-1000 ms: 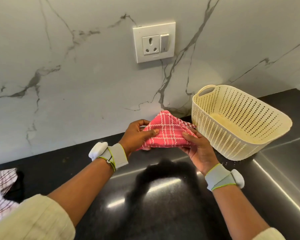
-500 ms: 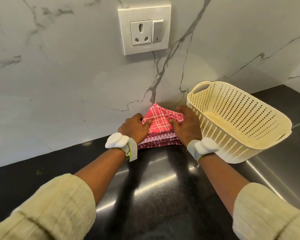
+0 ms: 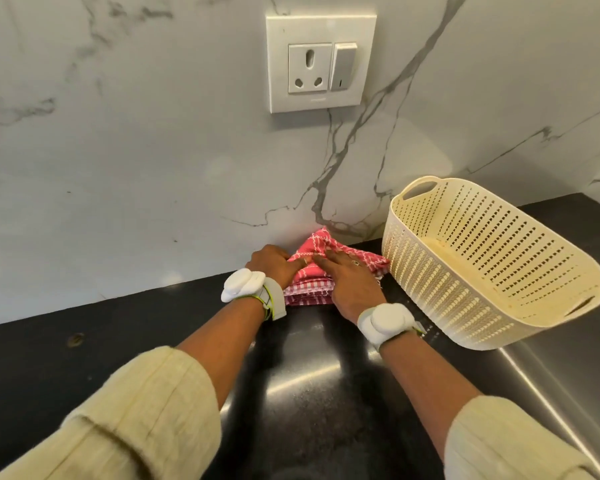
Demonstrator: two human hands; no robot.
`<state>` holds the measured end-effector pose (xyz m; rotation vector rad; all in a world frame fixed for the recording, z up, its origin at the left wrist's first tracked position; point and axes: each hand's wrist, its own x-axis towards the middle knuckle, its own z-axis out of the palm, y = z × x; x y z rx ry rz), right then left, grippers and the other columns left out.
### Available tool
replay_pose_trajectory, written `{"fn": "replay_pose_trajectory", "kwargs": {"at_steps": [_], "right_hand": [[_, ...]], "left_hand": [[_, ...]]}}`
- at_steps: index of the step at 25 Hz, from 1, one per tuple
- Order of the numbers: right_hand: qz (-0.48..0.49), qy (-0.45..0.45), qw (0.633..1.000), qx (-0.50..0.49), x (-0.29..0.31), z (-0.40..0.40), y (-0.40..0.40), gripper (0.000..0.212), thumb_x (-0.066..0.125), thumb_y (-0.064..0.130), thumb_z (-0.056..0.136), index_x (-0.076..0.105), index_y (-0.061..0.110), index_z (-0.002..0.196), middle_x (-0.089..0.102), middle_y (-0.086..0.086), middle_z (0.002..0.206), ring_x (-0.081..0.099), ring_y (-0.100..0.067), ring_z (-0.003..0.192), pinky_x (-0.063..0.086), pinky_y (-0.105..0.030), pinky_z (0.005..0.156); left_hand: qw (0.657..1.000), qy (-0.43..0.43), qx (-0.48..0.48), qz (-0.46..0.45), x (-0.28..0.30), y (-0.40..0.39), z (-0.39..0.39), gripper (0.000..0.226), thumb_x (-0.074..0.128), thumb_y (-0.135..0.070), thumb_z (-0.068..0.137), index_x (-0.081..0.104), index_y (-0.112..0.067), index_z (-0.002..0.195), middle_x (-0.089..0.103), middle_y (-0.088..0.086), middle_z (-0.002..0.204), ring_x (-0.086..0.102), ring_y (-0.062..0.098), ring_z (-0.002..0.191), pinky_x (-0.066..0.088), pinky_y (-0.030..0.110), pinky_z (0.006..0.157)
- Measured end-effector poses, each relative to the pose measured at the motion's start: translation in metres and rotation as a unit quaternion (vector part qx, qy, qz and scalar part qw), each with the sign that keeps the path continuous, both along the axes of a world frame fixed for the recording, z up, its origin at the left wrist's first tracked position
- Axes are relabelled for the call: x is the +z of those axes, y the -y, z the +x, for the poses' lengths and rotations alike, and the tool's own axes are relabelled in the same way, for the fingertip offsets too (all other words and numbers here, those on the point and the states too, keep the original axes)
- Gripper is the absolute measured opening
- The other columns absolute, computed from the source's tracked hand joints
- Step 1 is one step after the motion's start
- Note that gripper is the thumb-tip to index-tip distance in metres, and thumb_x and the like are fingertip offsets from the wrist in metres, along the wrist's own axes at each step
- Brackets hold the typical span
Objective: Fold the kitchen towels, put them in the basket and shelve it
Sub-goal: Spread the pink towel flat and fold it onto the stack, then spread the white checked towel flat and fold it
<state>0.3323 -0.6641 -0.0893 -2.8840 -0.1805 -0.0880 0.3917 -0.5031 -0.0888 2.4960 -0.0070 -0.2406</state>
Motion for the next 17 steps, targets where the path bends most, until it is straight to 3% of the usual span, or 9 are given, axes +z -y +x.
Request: {"fn": "replay_pose_trajectory", "kwargs": {"at_steps": [3, 5, 7, 9, 12, 17], "right_hand": [[-0.024, -0.001, 0.999, 0.031, 0.021, -0.007, 0.0, 0.058, 0.045, 0.014, 0.095, 0.031, 0.027, 0.149, 0.03, -0.002, 0.156, 0.023, -0.024, 0.145, 0.008, -0.039, 0.119], [0.01, 0.053, 0.998, 0.041, 0.017, -0.019, 0.002, 0.059, 0.052, 0.008, 0.089, 0.04, 0.023, 0.145, 0.033, -0.006, 0.155, 0.025, -0.028, 0.144, 0.013, -0.043, 0.12], [0.082, 0.099, 0.988, 0.086, 0.009, -0.044, -0.016, 0.058, 0.056, -0.003, 0.081, 0.054, 0.015, 0.135, 0.04, -0.013, 0.15, 0.032, -0.035, 0.14, 0.026, -0.046, 0.117], [0.15, 0.108, 0.973, 0.135, -0.001, -0.08, -0.055, 0.052, 0.054, -0.007, 0.08, 0.06, 0.009, 0.129, 0.045, -0.016, 0.145, 0.036, -0.036, 0.138, 0.023, -0.033, 0.116], [0.2, 0.024, 0.961, 0.19, -0.013, -0.124, -0.119, 0.041, 0.057, 0.001, 0.087, 0.062, 0.014, 0.125, 0.043, -0.009, 0.148, 0.033, -0.027, 0.141, 0.016, -0.022, 0.114], [0.207, -0.054, 0.925, 0.315, -0.017, -0.174, -0.236, 0.034, 0.059, 0.016, 0.091, 0.064, 0.022, 0.124, 0.043, 0.004, 0.148, 0.037, -0.014, 0.138, 0.012, -0.008, 0.108]], "left_hand": [[0.999, 0.007, -0.024, -0.041, 0.019, -0.007, -0.02, 0.058, 0.057, -0.063, 0.084, 0.065, -0.021, 0.123, 0.065, 0.006, 0.123, 0.061, 0.027, 0.111, 0.048, 0.037, 0.094], [0.992, 0.078, -0.049, -0.081, 0.026, -0.018, -0.054, 0.061, 0.053, -0.063, 0.084, 0.057, -0.026, 0.132, 0.056, 0.003, 0.134, 0.053, 0.023, 0.123, 0.042, 0.038, 0.104], [0.986, 0.12, -0.058, -0.097, 0.025, -0.052, -0.106, 0.063, 0.045, -0.069, 0.078, 0.061, -0.031, 0.126, 0.056, -0.001, 0.131, 0.052, 0.018, 0.122, 0.04, 0.036, 0.106], [0.991, 0.102, -0.027, -0.079, 0.015, -0.099, -0.163, 0.055, 0.043, -0.069, 0.079, 0.066, -0.035, 0.117, 0.054, -0.005, 0.129, 0.051, 0.014, 0.12, 0.038, 0.032, 0.106], [0.996, 0.075, 0.035, -0.042, 0.003, -0.167, -0.235, 0.04, 0.048, -0.061, 0.083, 0.07, -0.035, 0.105, 0.052, -0.008, 0.127, 0.05, 0.012, 0.117, 0.04, 0.032, 0.103], [0.989, 0.077, 0.126, 0.029, -0.005, -0.264, -0.341, 0.04, 0.051, -0.059, 0.08, 0.07, -0.032, 0.102, 0.055, -0.008, 0.121, 0.052, 0.012, 0.114, 0.041, 0.032, 0.101]]}}
